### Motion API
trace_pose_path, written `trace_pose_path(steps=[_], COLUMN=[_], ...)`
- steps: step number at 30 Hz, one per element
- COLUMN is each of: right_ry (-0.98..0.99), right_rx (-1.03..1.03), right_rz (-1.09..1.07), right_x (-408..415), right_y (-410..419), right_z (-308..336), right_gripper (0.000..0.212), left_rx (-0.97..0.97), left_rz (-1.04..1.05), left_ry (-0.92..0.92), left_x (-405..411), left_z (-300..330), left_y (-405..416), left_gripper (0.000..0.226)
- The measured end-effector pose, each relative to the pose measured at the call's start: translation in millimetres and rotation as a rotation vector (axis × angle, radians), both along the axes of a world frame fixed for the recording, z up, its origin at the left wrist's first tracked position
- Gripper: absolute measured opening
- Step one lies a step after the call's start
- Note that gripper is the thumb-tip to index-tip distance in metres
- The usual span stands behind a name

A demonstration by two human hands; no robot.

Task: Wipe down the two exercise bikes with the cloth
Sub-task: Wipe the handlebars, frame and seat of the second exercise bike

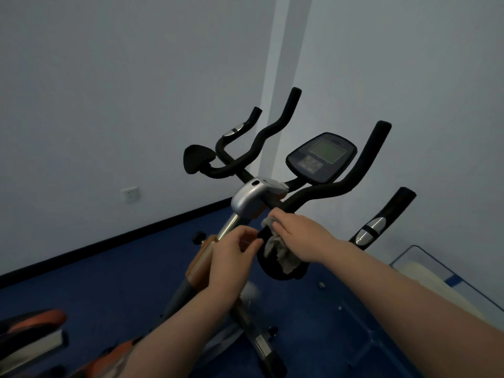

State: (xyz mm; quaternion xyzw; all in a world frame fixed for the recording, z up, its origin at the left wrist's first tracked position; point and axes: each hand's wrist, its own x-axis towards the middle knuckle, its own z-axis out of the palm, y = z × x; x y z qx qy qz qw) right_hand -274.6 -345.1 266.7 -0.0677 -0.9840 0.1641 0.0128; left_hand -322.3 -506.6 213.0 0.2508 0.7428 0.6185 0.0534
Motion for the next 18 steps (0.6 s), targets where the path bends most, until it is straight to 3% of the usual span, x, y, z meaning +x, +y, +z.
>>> trace_pose_path(steps=[8, 12, 16, 18], right_ry=[0.241, 0.19, 0.019, 0.023], right_rx=[0.105, 0.045, 0.108, 0.085], right_rz=[-0.134, -0.421, -0.481, -0.524], right_x=[10.1, 25.9, 11.1, 6.3], right_y=[-25.5, -30.8, -30.5, -34.2], right_z=[-17.9, -26.4, -14.5, -9.3], right_gripper=[0.017, 0.025, 0.023, 0.024], left_rx=[0.054, -0.003, -0.065, -0.108], left_rz=[0.039, -0.024, -0.147, -0.214], left_ry=[-0.039, -0.02, 0.085, 0.176], left_x=[6.0, -5.0, -16.3, -19.2], left_z=[-0.8, 0.2, 11.3, 20.0], left_y=[4.6, 0.5, 5.6, 11.2], left_gripper=[0.024, 0.021, 0.03, 0.036])
